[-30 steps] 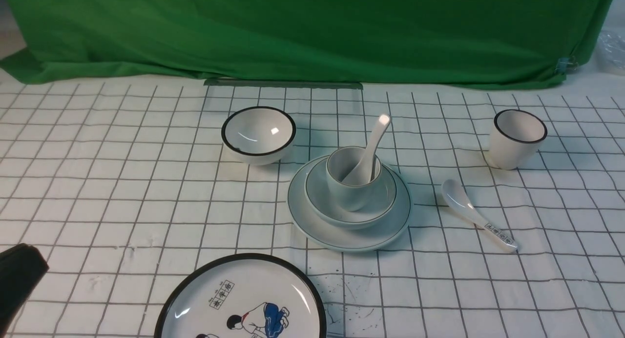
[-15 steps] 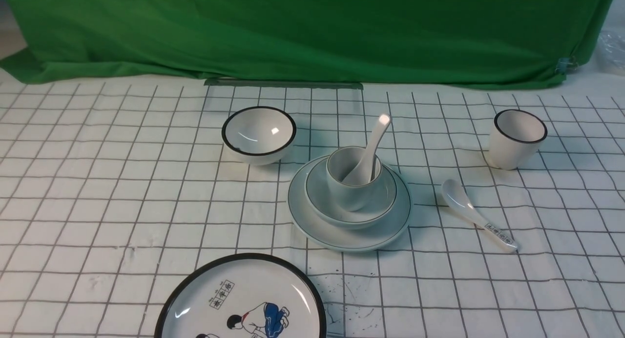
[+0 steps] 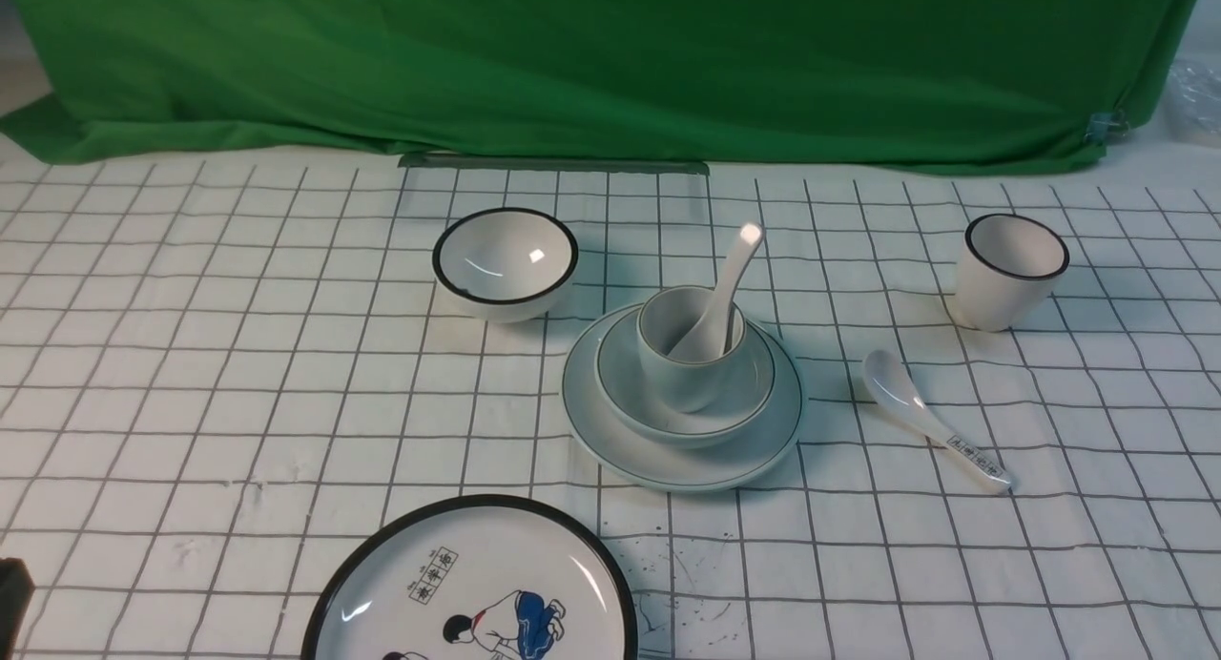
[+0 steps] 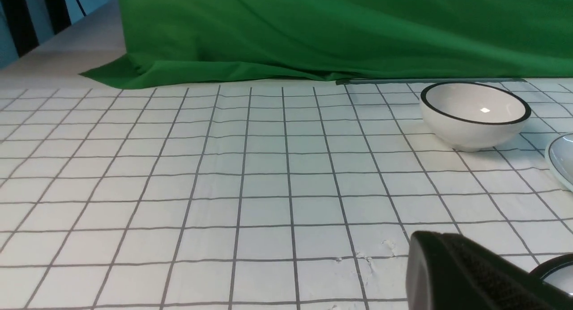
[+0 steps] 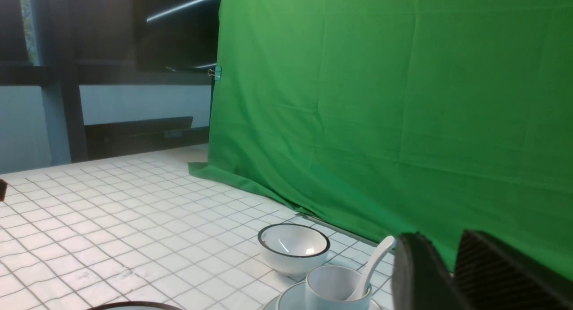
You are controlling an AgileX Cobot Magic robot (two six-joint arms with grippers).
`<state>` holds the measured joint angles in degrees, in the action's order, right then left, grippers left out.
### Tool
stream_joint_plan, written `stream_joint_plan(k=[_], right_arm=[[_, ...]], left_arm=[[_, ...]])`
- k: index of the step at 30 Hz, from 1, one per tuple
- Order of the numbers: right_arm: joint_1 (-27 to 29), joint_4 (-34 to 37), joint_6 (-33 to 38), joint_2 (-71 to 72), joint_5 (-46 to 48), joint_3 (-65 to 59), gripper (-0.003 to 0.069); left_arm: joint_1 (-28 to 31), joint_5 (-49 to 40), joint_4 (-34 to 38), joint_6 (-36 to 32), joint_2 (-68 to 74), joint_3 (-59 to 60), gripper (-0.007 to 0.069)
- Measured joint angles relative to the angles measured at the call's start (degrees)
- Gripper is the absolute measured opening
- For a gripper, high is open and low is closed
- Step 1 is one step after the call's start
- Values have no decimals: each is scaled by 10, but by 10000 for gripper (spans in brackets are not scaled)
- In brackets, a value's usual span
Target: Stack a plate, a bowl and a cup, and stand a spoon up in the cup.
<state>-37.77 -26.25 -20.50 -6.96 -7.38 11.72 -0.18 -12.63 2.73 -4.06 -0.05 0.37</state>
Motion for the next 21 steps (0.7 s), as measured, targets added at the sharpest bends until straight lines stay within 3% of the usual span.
stream_joint_plan(k=[16, 20, 21], right_arm=[[0, 14, 5, 0, -9, 0, 200], [0, 133, 95, 0, -12, 0, 205], [0, 218, 173, 0, -16, 0, 210]], left_arm=[[0, 0, -5, -1, 0, 0, 3], [0, 0, -6, -1, 0, 0, 3], [0, 0, -6, -1, 0, 0, 3]])
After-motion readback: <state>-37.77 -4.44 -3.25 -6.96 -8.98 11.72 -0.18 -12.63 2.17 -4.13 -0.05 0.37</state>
